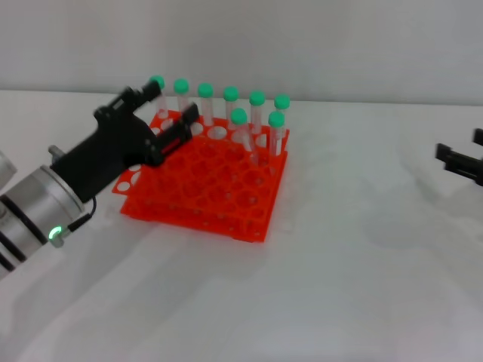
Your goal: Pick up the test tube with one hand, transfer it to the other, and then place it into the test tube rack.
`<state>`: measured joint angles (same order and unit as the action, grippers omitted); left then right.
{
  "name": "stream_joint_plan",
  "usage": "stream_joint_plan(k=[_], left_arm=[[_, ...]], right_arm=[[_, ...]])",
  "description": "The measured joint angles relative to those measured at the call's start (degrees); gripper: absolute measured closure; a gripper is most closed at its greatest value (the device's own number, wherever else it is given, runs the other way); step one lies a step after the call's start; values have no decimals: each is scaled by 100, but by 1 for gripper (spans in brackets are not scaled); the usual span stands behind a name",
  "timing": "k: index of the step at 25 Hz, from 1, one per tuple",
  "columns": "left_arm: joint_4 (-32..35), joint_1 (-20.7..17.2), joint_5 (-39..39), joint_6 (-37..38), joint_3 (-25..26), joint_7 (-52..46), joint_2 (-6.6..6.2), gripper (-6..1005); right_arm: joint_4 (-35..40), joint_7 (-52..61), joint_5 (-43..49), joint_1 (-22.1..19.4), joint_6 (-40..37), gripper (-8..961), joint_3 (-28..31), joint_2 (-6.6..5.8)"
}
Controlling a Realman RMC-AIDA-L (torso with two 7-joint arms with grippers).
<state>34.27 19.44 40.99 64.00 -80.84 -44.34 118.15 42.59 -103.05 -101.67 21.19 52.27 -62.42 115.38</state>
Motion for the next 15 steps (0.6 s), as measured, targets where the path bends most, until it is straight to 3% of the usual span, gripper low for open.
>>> stream_joint_plan(k=[4,9,12,15], left_arm=[[-45,16,648,174,-1,-401,-175,254],[-203,80,823,177,51,-761,-298,254],[-248,77,821,218,233,-966,-289,254],[-216,-17,818,282,449,-976,-184,254]], right_arm=[[-503,-917,-894,-266,529,99,348,-10],[-1734,-2287,-1614,-452,1741,99,1354,-36],[-2256,-2785,-1615,-543,2255,99,1981,-47],[-2502,-3187,-1621,-738,2538,99,2307,-61]])
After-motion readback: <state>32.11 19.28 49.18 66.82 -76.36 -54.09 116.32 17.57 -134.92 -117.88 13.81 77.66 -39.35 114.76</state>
